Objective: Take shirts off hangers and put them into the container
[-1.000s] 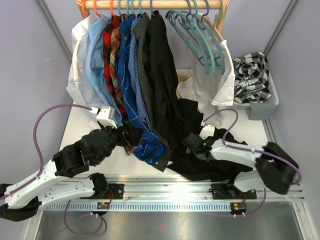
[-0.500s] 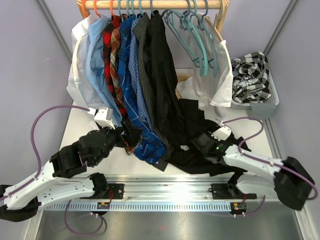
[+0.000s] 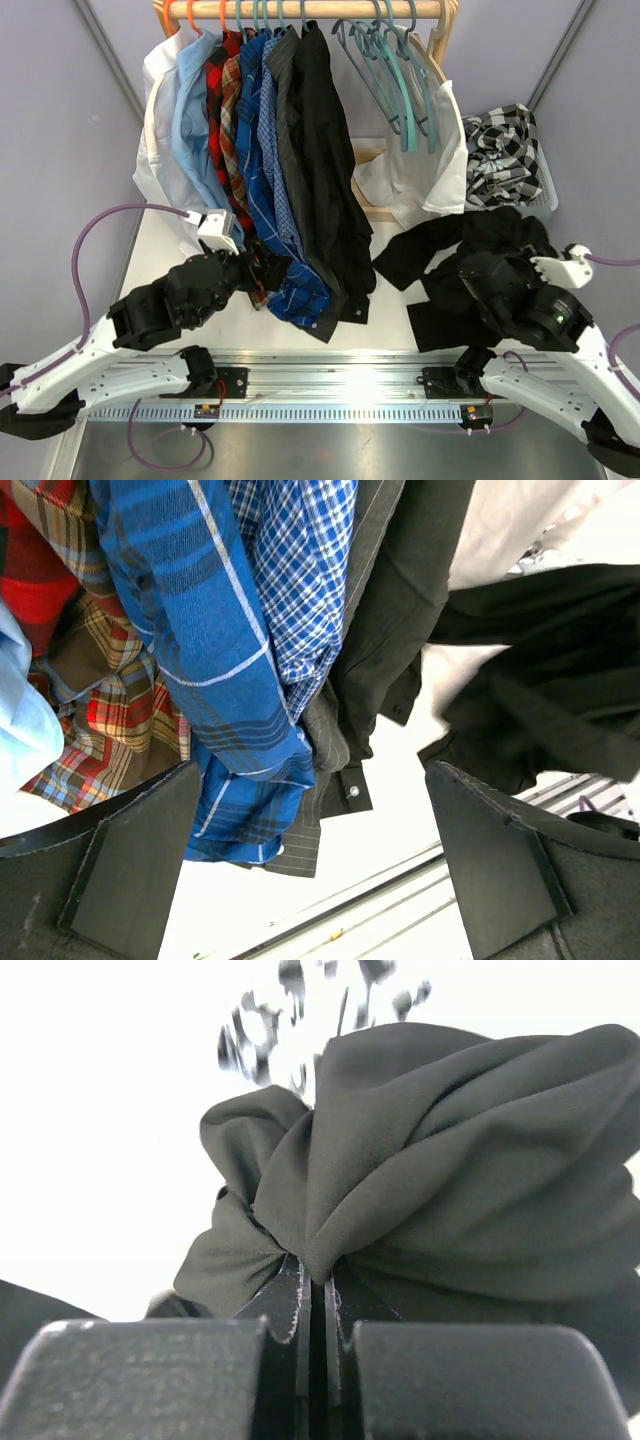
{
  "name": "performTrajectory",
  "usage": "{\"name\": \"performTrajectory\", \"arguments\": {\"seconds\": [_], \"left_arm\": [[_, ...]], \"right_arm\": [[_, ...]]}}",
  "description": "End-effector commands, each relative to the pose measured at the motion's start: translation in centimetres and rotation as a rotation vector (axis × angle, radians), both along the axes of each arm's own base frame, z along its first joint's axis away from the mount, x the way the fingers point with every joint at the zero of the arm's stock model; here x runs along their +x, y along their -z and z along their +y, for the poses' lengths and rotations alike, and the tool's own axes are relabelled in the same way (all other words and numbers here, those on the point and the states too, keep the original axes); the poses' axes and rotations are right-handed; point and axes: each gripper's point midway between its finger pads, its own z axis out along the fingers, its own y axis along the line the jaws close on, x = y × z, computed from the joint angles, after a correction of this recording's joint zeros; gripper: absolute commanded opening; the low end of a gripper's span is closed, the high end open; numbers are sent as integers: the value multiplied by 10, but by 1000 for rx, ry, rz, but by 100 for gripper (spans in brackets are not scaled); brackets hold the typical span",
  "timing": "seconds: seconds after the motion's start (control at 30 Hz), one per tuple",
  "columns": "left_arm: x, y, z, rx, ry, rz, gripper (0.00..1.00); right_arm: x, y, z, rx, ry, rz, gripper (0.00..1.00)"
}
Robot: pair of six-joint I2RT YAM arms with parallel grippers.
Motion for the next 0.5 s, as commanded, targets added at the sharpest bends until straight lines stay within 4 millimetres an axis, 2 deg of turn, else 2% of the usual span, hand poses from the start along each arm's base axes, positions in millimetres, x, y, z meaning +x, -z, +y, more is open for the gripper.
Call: {"name": "performTrajectory", "arguments": {"seconds": [0.0,0.07,0.2,0.27,0.33,0.37,0.4,0.43,0.47], "left_arm": [[-2,-26,-3,-65,13,-27,99],[-1,-25,-7,-67,22,-26,99],[-1,-30,-14,-51,45,-24,98],[-1,-32,-14,-50,47,-31,98],[-2,-34,-15,-58,54,-36,99],[-2,-36,-15,-69,57,-39,99],[-3,-36,-16,-72,64,-40,98],[-3,-36,-17,-72,66,-39,99],[-3,-36,-17,-74,69,-39,99]], "right_arm": [[-33,-41,-67,-218,198,-41,0],[-34,-62,-70,-139,235,-133,0],[-25,-105,-68,-198,274,-176,0],[-28,-119,-72,-181,313,-200,0],[-26,-144,-70,-114,324,-248,0],[-17,-149,-61,-138,305,-229,0],[-18,-168,-62,-105,299,-255,0],[-14,-174,-57,-112,292,-249,0],[2,-175,-43,-155,268,-211,0]]}}
